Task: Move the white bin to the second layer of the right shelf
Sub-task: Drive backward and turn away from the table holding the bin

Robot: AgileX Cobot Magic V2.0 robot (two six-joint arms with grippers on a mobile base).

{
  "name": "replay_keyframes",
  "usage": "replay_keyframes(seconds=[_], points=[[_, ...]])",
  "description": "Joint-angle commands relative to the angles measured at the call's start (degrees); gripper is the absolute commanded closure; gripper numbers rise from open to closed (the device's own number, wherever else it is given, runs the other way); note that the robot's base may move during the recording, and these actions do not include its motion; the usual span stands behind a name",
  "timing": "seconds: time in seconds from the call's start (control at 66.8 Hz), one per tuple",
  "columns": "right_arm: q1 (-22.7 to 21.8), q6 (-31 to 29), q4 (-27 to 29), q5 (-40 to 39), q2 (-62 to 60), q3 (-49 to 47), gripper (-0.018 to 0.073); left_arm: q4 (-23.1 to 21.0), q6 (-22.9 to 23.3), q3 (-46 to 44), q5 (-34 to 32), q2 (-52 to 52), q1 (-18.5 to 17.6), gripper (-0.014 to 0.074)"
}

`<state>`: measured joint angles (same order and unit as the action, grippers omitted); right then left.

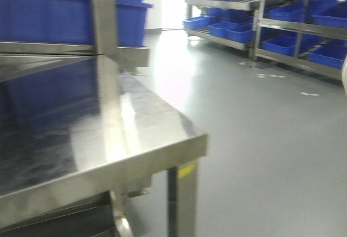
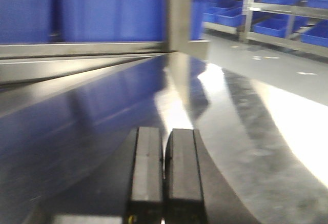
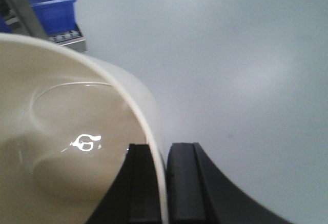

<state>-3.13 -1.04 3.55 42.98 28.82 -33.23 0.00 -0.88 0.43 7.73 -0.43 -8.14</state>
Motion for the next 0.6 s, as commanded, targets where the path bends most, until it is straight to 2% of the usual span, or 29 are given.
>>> replay_keyframes(seconds=[0.0,0.584], points=[[-0.38,-0.15,0.42,-5.37,0.09,-1.71,0.0519,0.00,0.17,2.11,-4.98,-0.87,-0.20,0.0512],[-0.38,-0.15,0.42,-5.37,0.09,-1.71,0.0519,0.00,0.17,2.11,-4.98,-0.87,-0.20,0.0512]])
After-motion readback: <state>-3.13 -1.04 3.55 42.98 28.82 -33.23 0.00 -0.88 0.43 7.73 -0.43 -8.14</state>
